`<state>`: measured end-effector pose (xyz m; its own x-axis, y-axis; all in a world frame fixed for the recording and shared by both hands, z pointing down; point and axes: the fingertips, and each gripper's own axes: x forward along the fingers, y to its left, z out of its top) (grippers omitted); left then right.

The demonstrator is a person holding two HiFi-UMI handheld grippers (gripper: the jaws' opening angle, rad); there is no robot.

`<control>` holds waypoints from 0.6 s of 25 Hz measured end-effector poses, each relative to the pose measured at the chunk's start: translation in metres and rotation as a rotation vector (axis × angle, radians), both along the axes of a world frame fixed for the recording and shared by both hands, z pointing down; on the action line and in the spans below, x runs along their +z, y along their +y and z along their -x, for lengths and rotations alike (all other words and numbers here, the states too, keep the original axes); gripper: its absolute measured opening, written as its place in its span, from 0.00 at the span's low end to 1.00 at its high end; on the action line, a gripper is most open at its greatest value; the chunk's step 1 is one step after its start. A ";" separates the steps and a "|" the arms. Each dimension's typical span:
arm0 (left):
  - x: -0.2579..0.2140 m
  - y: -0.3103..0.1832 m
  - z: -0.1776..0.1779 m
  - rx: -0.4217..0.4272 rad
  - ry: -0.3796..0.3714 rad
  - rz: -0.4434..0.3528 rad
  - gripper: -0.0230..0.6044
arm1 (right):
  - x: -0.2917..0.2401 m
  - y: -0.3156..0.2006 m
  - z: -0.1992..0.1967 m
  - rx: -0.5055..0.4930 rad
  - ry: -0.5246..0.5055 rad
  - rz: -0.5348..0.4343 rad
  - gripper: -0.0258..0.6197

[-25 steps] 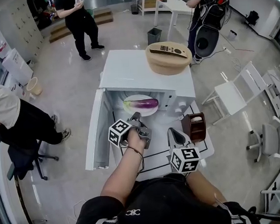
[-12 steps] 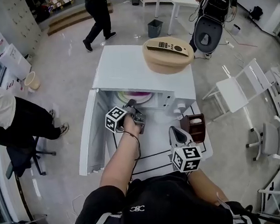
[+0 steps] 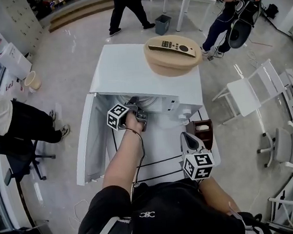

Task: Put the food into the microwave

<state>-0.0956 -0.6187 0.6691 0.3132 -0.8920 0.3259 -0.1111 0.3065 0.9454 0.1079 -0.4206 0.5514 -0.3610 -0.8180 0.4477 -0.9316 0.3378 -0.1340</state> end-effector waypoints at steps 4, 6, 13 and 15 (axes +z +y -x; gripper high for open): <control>0.005 -0.005 -0.001 0.000 -0.018 0.013 0.09 | 0.004 -0.004 -0.007 -0.001 0.003 0.006 0.05; 0.004 -0.008 -0.002 0.004 -0.033 0.014 0.09 | 0.006 -0.005 -0.008 -0.004 0.004 0.012 0.05; -0.004 -0.013 -0.006 0.046 -0.146 -0.018 0.20 | 0.012 -0.006 -0.006 -0.025 0.004 0.027 0.05; -0.005 -0.012 -0.008 0.085 -0.237 -0.032 0.21 | 0.013 -0.005 -0.005 -0.030 0.006 0.032 0.05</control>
